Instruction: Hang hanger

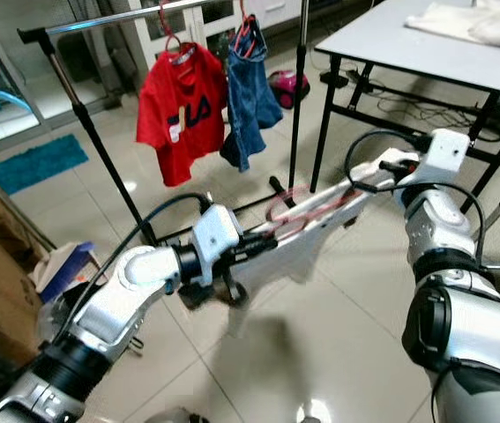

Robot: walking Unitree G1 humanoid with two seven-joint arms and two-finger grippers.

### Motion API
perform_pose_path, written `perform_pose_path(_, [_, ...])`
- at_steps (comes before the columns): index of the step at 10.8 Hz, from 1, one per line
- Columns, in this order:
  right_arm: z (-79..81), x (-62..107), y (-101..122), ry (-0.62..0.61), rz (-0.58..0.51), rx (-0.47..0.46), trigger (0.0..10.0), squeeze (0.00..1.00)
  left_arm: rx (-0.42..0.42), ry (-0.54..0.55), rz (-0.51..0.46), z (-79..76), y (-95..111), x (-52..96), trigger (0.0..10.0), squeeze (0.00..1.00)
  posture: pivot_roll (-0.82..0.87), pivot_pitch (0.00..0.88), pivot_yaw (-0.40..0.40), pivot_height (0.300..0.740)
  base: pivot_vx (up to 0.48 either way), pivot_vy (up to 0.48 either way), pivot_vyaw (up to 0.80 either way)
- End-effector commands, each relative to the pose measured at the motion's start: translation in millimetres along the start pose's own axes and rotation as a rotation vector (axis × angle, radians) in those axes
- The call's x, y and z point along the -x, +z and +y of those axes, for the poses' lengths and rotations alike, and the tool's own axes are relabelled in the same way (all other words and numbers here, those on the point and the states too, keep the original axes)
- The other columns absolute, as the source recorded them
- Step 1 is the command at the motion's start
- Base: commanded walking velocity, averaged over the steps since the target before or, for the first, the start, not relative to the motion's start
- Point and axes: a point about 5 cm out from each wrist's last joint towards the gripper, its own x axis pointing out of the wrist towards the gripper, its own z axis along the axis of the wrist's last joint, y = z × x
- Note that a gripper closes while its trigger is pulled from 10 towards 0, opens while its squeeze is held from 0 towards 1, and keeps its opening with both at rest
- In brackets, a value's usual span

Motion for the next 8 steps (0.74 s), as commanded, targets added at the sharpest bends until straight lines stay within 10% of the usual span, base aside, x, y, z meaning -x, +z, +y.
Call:
perform_pose_path(1, [-2.6,-3.0,30,-0.013,-0.115,0.033,0.0,0.00,-0.038,0.013,0.132,1.8,-26,11.4,10.0,0.00,-0.02,0.000,0.085,0.740,0.000,0.000,0.00])
perform_pose_path(4, [2.3,-3.8,30,0.017,-0.124,0.052,0.0,0.00,-0.198,0.050,0.195,8.4,-31,7.6,10.0,0.00,-0.02,0.000,0.082,0.740,0.000,0.000,0.00])
perform_pose_path(8, [52.2,-9.2,36,0.230,-0.213,0.153,0.0,0.00,-0.438,0.003,0.429,15.1,-44,-1.7,10.0,0.00,-0.02,0.000,0.086,0.740,0.000,0.000,0.00])
